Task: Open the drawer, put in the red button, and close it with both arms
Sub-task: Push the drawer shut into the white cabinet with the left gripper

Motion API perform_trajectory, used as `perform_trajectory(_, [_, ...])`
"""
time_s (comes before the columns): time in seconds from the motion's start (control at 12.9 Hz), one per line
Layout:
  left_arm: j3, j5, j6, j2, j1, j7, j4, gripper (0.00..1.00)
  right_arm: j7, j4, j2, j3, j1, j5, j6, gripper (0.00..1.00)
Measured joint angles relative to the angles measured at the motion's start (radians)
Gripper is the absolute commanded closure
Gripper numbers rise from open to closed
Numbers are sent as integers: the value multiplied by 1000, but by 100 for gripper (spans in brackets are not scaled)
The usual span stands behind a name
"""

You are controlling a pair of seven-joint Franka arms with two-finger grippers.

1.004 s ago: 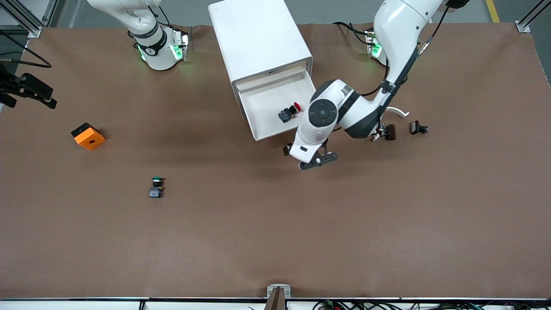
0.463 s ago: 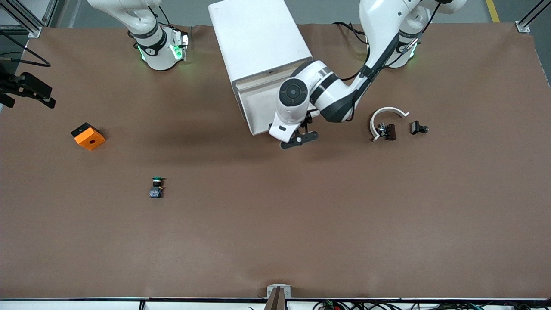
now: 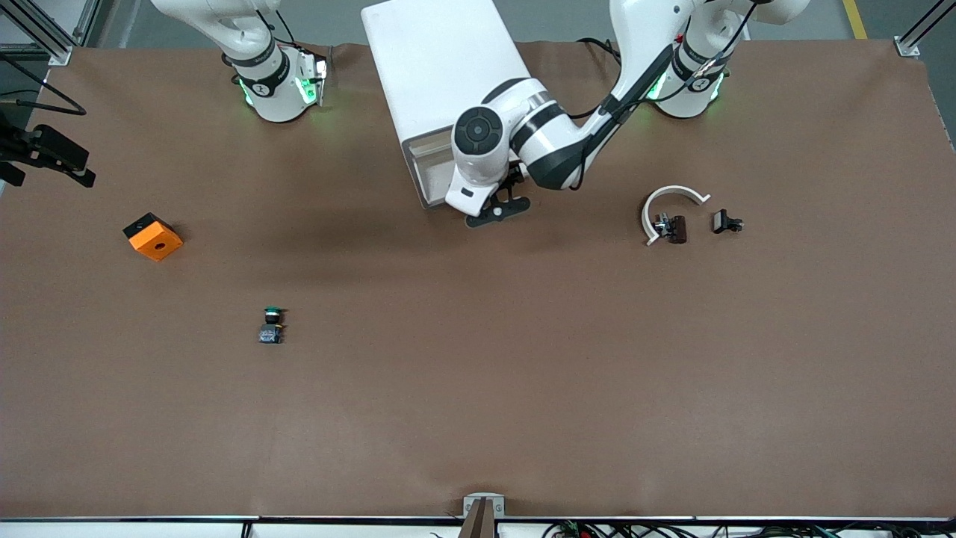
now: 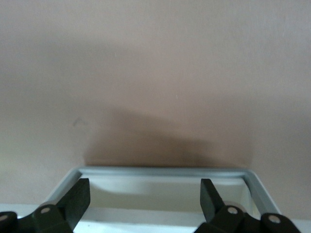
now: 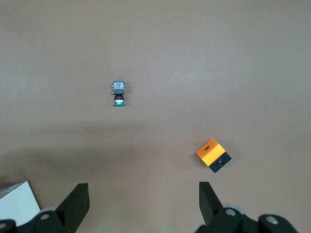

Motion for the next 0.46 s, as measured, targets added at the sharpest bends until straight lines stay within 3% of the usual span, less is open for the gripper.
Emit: perform_trajectory(0.46, [-37, -51, -2, 10, -1, -19, -8, 0, 1, -3, -16, -3, 0, 30, -8, 0])
